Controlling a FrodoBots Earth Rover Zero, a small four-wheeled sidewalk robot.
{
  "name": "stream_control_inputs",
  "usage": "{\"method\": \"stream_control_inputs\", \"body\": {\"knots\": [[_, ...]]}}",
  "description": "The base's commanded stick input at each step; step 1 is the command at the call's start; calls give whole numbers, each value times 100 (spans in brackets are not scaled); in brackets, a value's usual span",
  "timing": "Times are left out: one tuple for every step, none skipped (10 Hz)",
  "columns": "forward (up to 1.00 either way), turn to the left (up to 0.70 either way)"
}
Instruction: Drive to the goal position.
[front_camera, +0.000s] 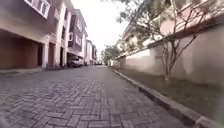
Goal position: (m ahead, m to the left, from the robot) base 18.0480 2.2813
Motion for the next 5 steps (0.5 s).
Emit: {"method": "stream_control_inputs", "body": {"knots": [[70,0],[70,0],[70,0],[70,0],[70,0]]}}
